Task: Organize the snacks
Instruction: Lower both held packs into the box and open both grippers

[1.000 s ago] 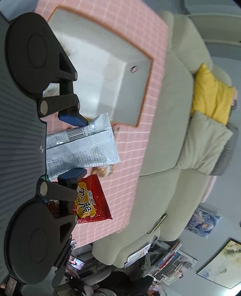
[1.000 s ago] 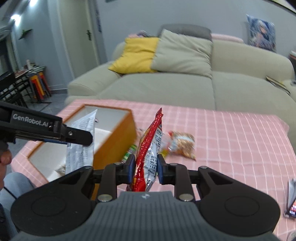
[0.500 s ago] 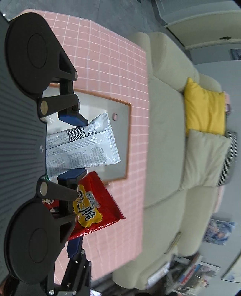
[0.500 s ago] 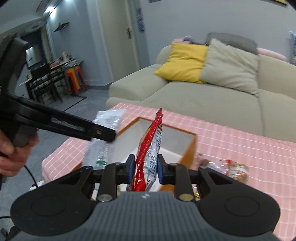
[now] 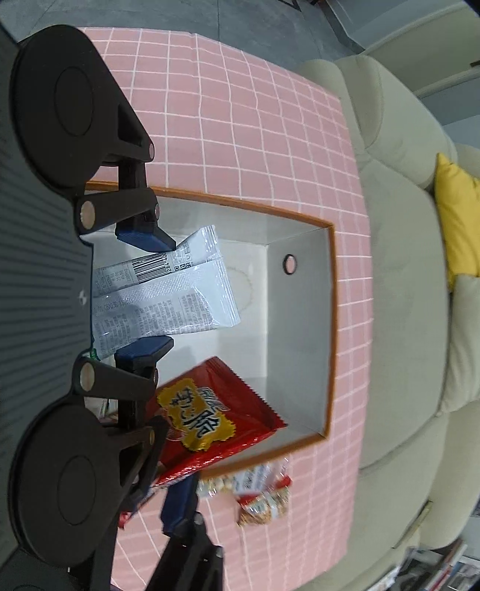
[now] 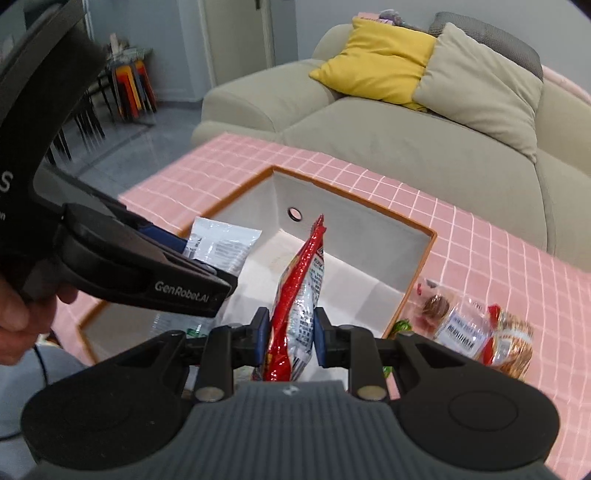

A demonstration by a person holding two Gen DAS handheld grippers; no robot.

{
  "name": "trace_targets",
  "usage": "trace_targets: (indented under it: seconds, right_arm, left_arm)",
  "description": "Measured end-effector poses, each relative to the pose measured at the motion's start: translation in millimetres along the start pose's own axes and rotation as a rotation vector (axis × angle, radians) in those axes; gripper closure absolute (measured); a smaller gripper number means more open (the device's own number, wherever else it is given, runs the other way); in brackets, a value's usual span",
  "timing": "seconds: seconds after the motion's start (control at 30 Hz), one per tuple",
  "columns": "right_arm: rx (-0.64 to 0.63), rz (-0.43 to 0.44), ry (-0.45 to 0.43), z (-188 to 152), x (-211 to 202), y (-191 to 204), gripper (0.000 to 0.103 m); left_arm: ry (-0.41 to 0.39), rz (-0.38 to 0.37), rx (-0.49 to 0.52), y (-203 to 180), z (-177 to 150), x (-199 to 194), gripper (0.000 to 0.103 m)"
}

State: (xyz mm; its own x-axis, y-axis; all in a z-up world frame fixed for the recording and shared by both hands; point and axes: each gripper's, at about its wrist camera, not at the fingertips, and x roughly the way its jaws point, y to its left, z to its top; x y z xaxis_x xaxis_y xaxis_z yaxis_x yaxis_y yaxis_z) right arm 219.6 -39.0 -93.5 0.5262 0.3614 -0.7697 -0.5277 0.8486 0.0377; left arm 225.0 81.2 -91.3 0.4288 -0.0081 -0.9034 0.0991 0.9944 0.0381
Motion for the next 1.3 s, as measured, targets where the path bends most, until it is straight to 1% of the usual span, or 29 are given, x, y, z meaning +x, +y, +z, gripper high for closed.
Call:
trace_targets:
  seconds: [0.2,0.5,0.67,0.87,0.97,1.03,1.1,1.17,1.23,1.3]
  right_arm:
    - [-0.02,0.02,0.082,7.4,39.4,-5.0,0.082]
    - [-0.048,0.053,0.153,7.1,65.8,4.9,0.082]
    - [-0.049,0.056,0.163,7.2,68.0,3.0,0.082]
    - [-0.068,0.046,0.209,3.2,76.3,0.7,0.08]
    - [-0.084,0.042,0.207,3.4,74.1,1.9,0.08]
    - [-0.098,0.036,0.206,4.3,72.1,3.2,0.076]
    - [-0.116,0.02,0.206,6.1,69.4,5.2,0.065]
    - [-0.125,0.004,0.21,6.7,67.5,5.9,0.059]
    - [-0.128,-0.005,0.213,7.4,65.3,5.8,0.056]
    - [-0.134,-0.005,0.217,8.2,62.8,6.3,0.055]
  left_arm:
    - [0.076,0.007,0.03,5.8,4.4,28.5,0.047]
    - [0.148,0.027,0.056,7.8,3.0,50.3,0.047]
    - [0.16,0.031,0.075,4.7,3.9,56.3,0.047]
    - [0.169,0.031,0.103,-0.2,3.8,58.4,0.046]
    - [0.173,0.034,0.103,-0.2,2.8,58.3,0.044]
    - [0.173,0.036,0.103,0.4,3.2,58.6,0.042]
    - [0.171,0.034,0.096,1.1,2.9,57.7,0.043]
    - [0.165,0.031,0.09,1.6,2.9,55.9,0.043]
    - [0.163,0.03,0.087,1.9,2.9,53.3,0.042]
    - [0.163,0.032,0.083,2.1,2.6,51.1,0.036]
